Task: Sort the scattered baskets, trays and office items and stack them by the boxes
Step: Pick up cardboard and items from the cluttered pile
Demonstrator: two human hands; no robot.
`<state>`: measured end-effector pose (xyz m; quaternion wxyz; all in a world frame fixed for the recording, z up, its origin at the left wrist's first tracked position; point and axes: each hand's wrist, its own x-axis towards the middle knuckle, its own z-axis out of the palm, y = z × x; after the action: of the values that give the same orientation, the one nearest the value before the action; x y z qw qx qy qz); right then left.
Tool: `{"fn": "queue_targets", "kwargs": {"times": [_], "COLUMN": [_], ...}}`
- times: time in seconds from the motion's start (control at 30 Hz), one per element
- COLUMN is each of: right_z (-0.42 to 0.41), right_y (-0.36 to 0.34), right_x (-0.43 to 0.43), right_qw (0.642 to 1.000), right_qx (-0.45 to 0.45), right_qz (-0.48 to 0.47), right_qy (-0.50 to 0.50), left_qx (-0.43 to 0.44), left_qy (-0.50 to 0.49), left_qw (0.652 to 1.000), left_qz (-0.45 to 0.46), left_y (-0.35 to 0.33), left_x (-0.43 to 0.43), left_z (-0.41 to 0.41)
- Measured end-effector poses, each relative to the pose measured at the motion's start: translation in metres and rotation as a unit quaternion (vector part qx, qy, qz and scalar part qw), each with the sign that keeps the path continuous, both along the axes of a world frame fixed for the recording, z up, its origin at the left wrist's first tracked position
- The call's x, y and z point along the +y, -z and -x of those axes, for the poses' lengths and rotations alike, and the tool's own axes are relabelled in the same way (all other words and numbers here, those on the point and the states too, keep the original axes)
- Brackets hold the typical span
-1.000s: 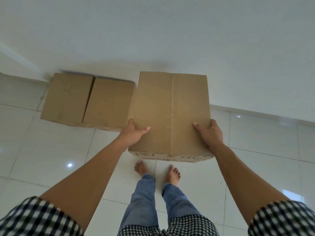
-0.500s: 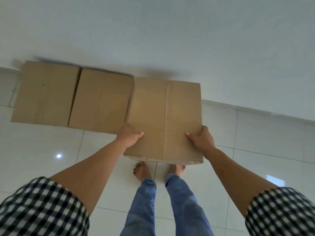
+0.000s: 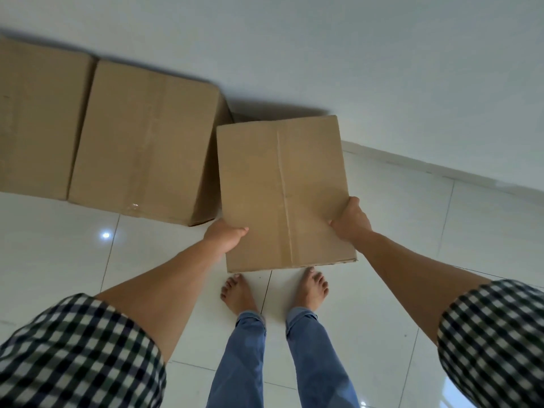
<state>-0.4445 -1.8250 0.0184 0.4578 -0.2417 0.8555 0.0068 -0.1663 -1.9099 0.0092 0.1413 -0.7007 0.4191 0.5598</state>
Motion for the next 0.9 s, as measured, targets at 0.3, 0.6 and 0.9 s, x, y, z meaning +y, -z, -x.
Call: {"fn": "queue_targets", "kwargs": {"times": [0.3, 0.6, 0.9], "right_z": [0.001, -0.018, -0.029], "right_y": [0.036, 0.037, -0.025], "right_x": [-0.002, -0.01, 0.009], "right_qw": [0.999, 0.997, 0.995], "right_qx": [-0.021, -0.062, -0.037], "right_qz": [-0.016, -0.012, 0.014], "right_qy": [-0.025, -0.035, -0.093], "left_qx": [-0.042, -0.075, -0.063], "left_qy": [-0.039, 0.034, 0.099], "left_qw": [0.997, 0.993, 0.99], "left_qz": [0.058, 0.08, 0.083], "left_y": [0.025, 0.018, -0.04], "left_x": [-0.007, -0.028, -0.003], "left_z": [0.01, -0.001, 0.019]}}
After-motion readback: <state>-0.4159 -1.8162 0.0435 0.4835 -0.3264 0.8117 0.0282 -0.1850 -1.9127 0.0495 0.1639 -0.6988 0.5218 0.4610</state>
